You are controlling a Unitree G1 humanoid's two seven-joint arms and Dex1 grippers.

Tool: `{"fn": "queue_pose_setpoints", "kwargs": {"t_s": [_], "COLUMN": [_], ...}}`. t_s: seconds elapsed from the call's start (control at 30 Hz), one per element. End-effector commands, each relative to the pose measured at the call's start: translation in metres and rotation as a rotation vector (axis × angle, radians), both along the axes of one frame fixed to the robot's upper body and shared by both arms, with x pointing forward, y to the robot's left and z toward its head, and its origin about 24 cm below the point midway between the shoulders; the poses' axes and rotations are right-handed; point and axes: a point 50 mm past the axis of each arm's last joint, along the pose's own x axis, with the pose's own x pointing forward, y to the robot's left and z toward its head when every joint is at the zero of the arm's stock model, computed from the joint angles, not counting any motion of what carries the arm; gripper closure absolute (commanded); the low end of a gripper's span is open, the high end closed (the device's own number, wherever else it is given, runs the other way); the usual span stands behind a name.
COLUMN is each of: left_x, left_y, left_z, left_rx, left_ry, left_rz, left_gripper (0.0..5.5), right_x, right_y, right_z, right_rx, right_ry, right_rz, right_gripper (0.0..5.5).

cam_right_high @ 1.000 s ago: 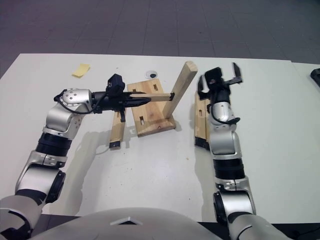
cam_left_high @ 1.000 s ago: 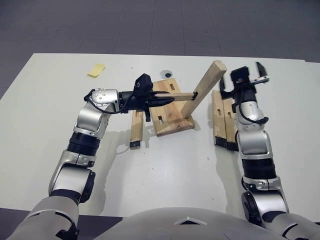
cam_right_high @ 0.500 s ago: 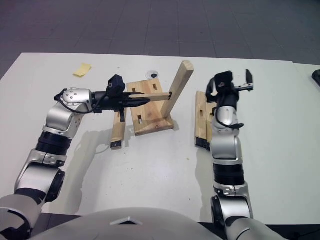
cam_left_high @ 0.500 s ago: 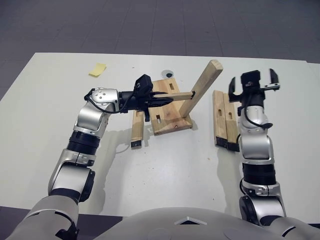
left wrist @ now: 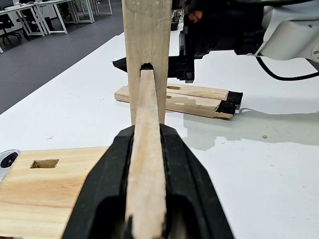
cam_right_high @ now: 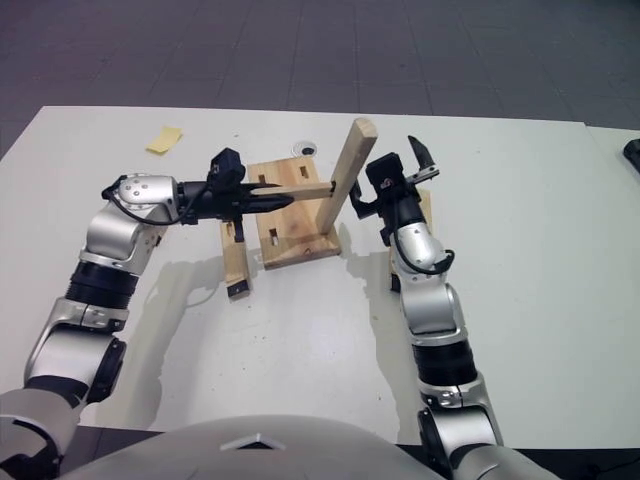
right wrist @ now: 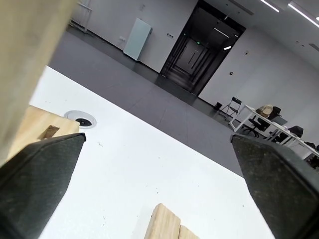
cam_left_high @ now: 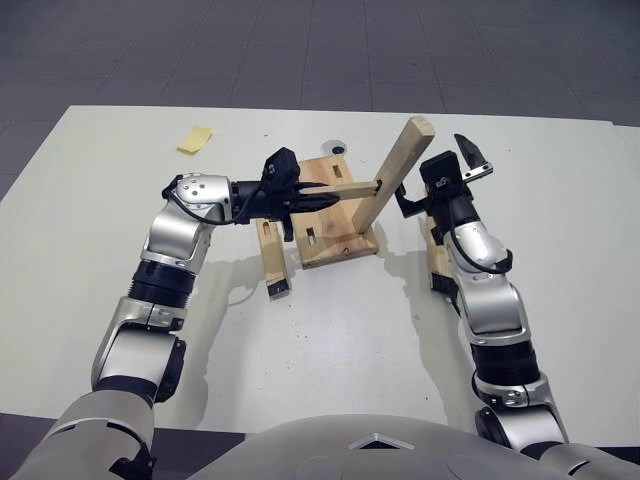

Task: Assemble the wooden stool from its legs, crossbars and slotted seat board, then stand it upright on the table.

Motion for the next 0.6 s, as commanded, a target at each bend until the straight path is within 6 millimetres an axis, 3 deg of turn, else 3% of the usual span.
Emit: {"fn": "queue_pose_setpoints", "kwargs": {"t_s": [0.03,0.2,0.43,0.6], "left_x": [-0.001,0.002,0.003,0.005], "left_y": [-0.001,0.0,0.0,0.0], "left_z": [-0.008,-0.006,-0.004,-0.002], "left_rx": [0.044,0.05,0.061,0.072], "left_ry": [0.033,0.028,0.024,0.02], "left_rz": [-0.012,-0.01,-0.023,-0.034], "left_gripper": [5.07,5.07,5.07,5.07], "right_x": [0.008,0.01,-0.001,0.0], "right_y": [-0.013,-0.013,0.023,0.023], "right_z": [-0.003,-0.003,0.016,0.008], "right_rx": [-0.032,-0.009,0.023,0.017], "right_ry": [0.023,0.015,-0.101,-0.079], "right_rz": [-0.117,-0.127,0.12,0.094], "right_gripper": [0.1,0.1,0.1,0.1]}}
